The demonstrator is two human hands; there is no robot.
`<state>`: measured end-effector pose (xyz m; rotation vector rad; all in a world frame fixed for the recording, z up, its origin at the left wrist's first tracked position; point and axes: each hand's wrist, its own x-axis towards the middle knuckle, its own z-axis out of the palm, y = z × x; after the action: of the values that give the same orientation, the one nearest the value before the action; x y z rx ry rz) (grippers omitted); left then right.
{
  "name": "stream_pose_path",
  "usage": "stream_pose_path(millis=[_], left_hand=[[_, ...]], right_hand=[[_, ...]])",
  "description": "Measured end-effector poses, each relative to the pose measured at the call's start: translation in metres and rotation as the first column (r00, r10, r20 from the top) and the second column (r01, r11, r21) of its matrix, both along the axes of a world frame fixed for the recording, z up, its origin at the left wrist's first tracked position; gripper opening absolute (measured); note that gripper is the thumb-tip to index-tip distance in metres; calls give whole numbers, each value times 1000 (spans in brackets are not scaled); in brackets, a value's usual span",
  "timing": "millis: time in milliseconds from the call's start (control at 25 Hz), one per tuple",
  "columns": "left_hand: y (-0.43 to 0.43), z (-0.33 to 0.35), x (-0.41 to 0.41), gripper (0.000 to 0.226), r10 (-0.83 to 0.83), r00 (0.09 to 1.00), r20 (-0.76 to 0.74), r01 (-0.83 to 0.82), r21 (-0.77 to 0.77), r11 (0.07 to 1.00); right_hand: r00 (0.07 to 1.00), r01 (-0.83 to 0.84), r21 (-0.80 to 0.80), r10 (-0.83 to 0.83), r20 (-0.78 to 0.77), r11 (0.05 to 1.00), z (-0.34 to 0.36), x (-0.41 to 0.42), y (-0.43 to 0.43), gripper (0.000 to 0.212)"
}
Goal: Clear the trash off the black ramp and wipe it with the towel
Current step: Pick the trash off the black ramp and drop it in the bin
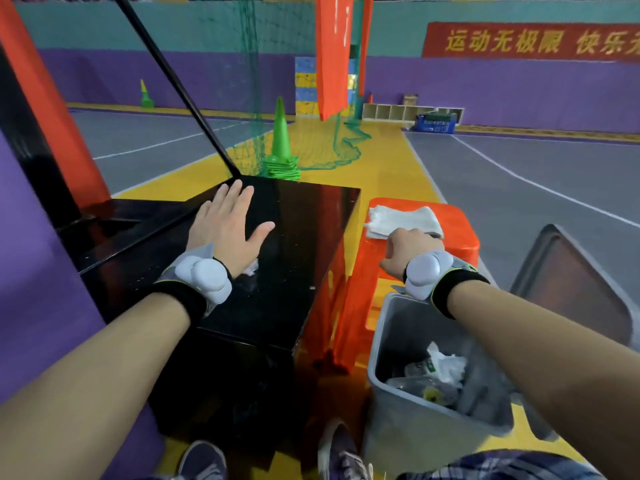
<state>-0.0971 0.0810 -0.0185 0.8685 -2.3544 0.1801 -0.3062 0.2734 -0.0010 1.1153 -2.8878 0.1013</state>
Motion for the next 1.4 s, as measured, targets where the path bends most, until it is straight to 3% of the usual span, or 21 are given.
stream_pose_path(millis=[200,560,720,960,1400], left_hand=[[-31,-9,40,70,97,995,18,-97,10,995],[-69,-18,93,67,158,987,16,-158,-2,987],[-77,-25,102,67,168,986,6,-168,3,986],[-70,-17,97,67,151,989,4,-151,-3,989],[-7,6,11,69,14,1000,10,-13,-47,999]], right_hand=[[977,-197,-48,200,74,979,-14,42,-76,24],[899,-378,-89,388,202,922,-48,109,-175,38],[913,-375,-14,372,165,927,-63,119,-199,32],[942,-310,-42,313,124,950,-51,100,-186,18],[992,-122,-44,124,37,991,-11,16,-61,20]])
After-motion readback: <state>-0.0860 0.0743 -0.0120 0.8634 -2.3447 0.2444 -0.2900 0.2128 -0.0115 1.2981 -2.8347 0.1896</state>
